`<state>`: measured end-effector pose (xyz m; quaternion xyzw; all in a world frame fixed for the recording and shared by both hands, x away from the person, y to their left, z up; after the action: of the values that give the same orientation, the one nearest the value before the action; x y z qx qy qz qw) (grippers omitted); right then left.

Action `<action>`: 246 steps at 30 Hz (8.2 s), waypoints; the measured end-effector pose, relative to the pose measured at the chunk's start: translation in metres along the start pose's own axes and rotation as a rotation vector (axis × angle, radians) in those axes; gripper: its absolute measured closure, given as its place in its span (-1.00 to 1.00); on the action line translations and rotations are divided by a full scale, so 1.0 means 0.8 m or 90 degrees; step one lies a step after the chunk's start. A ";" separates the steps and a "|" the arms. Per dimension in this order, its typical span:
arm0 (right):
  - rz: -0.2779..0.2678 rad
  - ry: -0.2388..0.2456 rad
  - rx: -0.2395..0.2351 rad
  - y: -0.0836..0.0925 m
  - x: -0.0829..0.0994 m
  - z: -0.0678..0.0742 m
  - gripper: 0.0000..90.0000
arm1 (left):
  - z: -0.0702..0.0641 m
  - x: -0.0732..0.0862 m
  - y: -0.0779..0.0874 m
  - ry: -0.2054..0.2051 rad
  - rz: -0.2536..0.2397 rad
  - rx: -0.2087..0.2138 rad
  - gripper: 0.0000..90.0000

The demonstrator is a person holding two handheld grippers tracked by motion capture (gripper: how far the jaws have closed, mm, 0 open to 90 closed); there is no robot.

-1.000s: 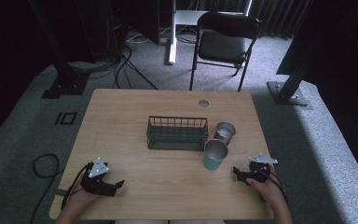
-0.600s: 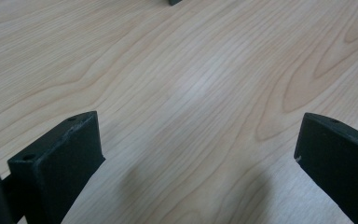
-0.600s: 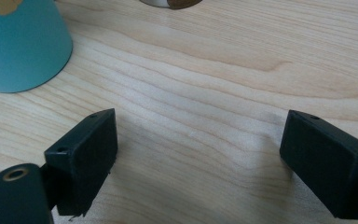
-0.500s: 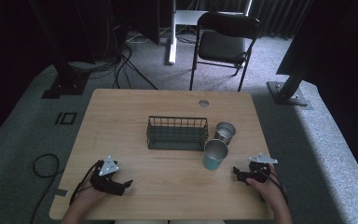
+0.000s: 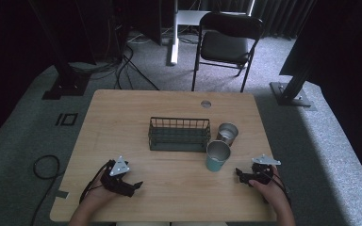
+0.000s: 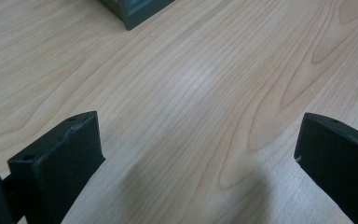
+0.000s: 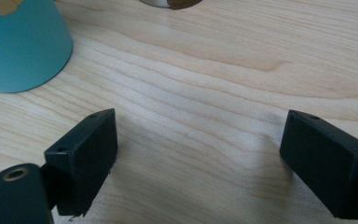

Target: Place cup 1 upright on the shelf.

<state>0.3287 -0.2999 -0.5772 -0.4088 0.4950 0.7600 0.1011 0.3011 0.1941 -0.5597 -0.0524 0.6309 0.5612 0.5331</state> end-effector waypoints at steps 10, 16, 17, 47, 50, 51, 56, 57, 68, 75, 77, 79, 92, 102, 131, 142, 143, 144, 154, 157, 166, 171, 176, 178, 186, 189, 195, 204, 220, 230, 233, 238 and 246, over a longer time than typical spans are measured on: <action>0.000 0.000 0.000 0.000 0.000 0.000 -0.76 | -0.010 -0.011 -0.008 -0.012 0.000 0.019 -0.97; 0.000 0.000 0.000 0.000 0.000 0.000 -0.76 | -0.016 -0.019 -0.016 -0.018 0.000 0.028 -0.97; 0.000 0.000 0.000 0.000 0.000 0.000 -0.76 | -0.017 -0.020 -0.017 -0.018 -0.002 0.028 -0.97; 0.000 0.000 0.000 0.000 0.000 0.000 -0.76 | -0.052 -0.065 -0.047 -0.065 -0.020 0.081 -0.97; 0.000 0.000 0.000 0.000 0.000 0.000 -0.76 | -0.055 -0.069 -0.049 -0.070 -0.023 0.084 -0.97; 0.000 0.000 0.000 0.000 0.000 0.000 -0.76 | -0.056 -0.071 -0.049 -0.072 -0.023 0.085 -0.97; 0.000 0.000 0.000 0.000 0.000 0.000 -0.76 | -0.062 -0.081 -0.053 -0.081 -0.030 0.093 -0.97; -0.001 0.000 0.000 0.000 0.000 0.000 -0.76 | -0.063 -0.083 -0.053 -0.080 -0.031 0.096 -0.97; 0.000 0.000 0.000 0.000 0.000 0.000 -0.76 | -0.076 -0.098 -0.065 -0.088 -0.038 0.110 -0.97; -0.001 -0.001 0.000 0.000 0.000 0.000 -0.76 | -0.089 -0.115 -0.073 -0.091 -0.053 0.128 -0.97; 0.000 -0.001 0.000 0.000 0.000 0.000 -0.76 | -0.094 -0.119 -0.076 -0.098 -0.054 0.131 -0.97; -0.001 -0.001 0.000 0.000 0.000 0.000 -0.76 | -0.098 -0.123 -0.079 -0.102 -0.056 0.134 -0.97; 0.000 -0.001 0.000 0.000 0.000 0.000 -0.76 | -0.121 -0.149 -0.096 -0.091 -0.083 0.160 -0.97; -0.001 -0.001 0.000 0.000 0.000 0.000 -0.76 | -0.140 -0.170 -0.107 -0.103 -0.098 0.166 -0.97; -0.001 -0.001 0.000 0.000 0.000 0.000 -0.76 | -0.175 -0.222 -0.133 -0.097 -0.122 0.138 -0.97; -0.001 -0.001 0.000 0.000 0.000 0.000 -0.76 | -0.184 -0.237 -0.142 -0.076 -0.143 0.126 -0.97; -0.001 -0.001 0.000 0.000 0.000 0.000 -0.76 | -0.186 -0.238 -0.143 -0.075 -0.145 0.127 -0.97; -0.001 -0.001 0.000 0.000 0.000 0.000 -0.76 | -0.187 -0.239 -0.144 -0.073 -0.145 0.131 -0.97; -0.001 -0.001 0.000 0.000 0.000 0.000 -0.76 | -0.195 -0.245 -0.154 -0.058 -0.152 0.115 -0.97; -0.001 0.000 -0.001 0.000 0.000 0.000 -0.76 | -0.197 -0.246 -0.157 -0.051 -0.153 0.117 -0.97; -0.001 -0.001 -0.001 0.000 0.000 0.000 -0.76 | -0.204 -0.247 -0.163 -0.057 -0.148 0.123 -0.86; -0.001 -0.001 0.000 0.000 0.000 0.000 -0.76 | -0.209 -0.246 -0.163 -0.070 -0.144 0.119 -0.64; -0.001 -0.001 -0.001 0.000 0.000 0.000 -0.76 | -0.209 -0.242 -0.159 -0.063 -0.149 0.111 -0.63; -0.001 -0.001 -0.001 0.000 0.000 0.000 -0.76 | -0.208 -0.242 -0.156 -0.062 -0.145 0.114 -0.63; -0.001 -0.001 -0.001 0.000 0.000 0.000 -0.76 | -0.206 -0.246 -0.143 -0.075 -0.140 0.118 -0.63; -0.001 -0.002 -0.001 0.000 0.000 0.000 -0.76 | -0.204 -0.249 -0.136 -0.078 -0.147 0.116 -0.63; -0.001 -0.001 -0.001 0.000 0.000 0.000 -0.76 | -0.196 -0.257 -0.119 -0.066 -0.164 0.119 -0.62; -0.001 0.000 0.000 0.000 0.000 0.000 -0.76 | -0.184 -0.266 -0.098 -0.064 -0.181 0.108 -0.62; -0.001 0.000 0.000 0.000 0.000 0.000 -0.76 | -0.147 -0.282 -0.061 -0.048 -0.204 0.071 -0.62; -0.001 0.000 0.000 0.000 0.000 0.000 -0.76 | -0.115 -0.288 -0.043 -0.018 -0.225 0.023 -0.62; -0.001 0.000 0.000 0.000 0.000 0.000 -0.76 | -0.103 -0.287 -0.039 -0.008 -0.228 0.004 -0.63; 0.000 0.000 0.000 0.000 0.000 0.000 -0.76 | -0.083 -0.285 -0.033 0.013 -0.236 -0.025 -0.62; -0.001 0.001 0.000 0.000 0.000 0.000 -0.76 | -0.045 -0.281 -0.030 0.069 -0.246 -0.105 -0.62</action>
<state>0.3288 -0.2999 -0.5771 -0.4095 0.4948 0.7598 0.1013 0.3907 0.0381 -0.4185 -0.2458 0.5890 0.4945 0.5901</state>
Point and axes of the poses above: each handheld gripper's, and its own axes: y roughly backward along the jaws, x roughly out of its underside, z roughly to its left, the point moved 3 cm from there along -y, roughly forward along the jaws, and after that the axes turned 14 degrees about -x, right-handed, at the moved point
